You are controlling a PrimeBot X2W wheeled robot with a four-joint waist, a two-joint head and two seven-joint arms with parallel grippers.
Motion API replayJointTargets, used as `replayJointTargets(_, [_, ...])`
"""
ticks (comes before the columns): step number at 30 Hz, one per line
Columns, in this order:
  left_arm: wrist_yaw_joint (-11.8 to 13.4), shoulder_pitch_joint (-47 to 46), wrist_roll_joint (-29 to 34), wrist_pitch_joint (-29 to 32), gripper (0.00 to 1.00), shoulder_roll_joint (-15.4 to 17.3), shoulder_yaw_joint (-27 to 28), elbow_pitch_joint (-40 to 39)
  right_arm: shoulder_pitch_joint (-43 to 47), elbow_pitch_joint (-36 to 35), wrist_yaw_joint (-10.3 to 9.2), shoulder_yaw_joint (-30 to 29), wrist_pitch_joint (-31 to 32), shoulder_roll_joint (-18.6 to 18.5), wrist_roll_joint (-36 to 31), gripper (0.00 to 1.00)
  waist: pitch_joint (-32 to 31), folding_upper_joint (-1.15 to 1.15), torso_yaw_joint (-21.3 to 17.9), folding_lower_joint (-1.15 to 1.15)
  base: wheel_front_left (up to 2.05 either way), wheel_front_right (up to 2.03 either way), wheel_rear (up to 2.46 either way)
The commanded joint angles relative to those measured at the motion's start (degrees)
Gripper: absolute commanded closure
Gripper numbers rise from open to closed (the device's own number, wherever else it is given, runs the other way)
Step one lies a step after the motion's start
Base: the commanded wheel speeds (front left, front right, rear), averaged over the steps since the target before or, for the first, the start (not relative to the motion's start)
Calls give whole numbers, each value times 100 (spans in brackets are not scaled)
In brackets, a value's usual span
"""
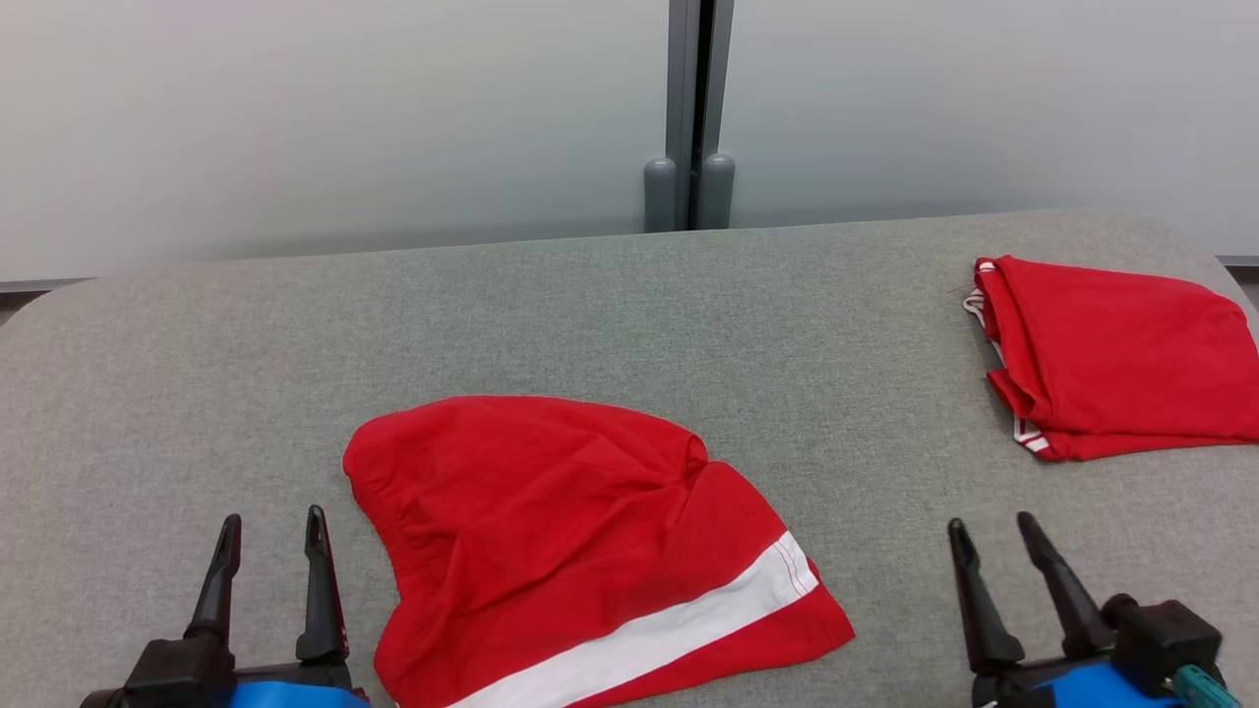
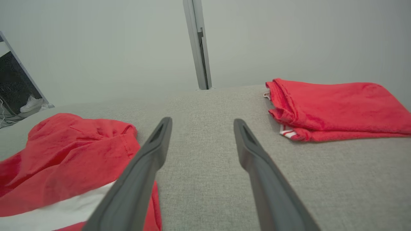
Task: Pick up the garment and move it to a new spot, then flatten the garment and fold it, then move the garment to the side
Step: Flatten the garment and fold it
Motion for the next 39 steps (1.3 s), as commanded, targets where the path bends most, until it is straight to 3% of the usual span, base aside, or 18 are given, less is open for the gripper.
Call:
replayJointTargets(1, [-16,-39,-32,-26,0,-8,-24,10,-104,26,1,70,-17,-59,31,0,7,-2,15,0,0,0,0])
replayJointTargets(18, [21,-319,-113,-26,0,-6,-362,49,-1428,1850,1,2435,-17,-957,933,0,302,-2,485,0,0,0,0])
replayJointTargets(27, [53,-452,-137,-26,0,-7,-507,63,-1913,2426,1,3111,-17,-1098,1323,0,524,-2,697,0,0,0,0])
replayJointTargets(35, [83,-511,-172,-26,0,-8,-591,74,-2097,2383,1,3421,-17,-1112,1530,0,605,-2,779,0,0,0,0])
replayJointTargets(36, [97,-523,-189,-26,0,-8,-615,76,-2120,2341,1,3458,-17,-1127,1562,68,626,-2,786,0,0,0,0])
replayJointTargets(37, [109,-526,-194,-26,0,-8,-630,77,-2128,2314,1,3480,-17,-1135,1575,100,636,-2,786,0,0,0,0])
replayJointTargets(39, [114,-525,-196,-26,0,-7,-660,86,-2126,2291,1,3530,-17,-1145,1616,100,650,-2,779,0,0,0,0])
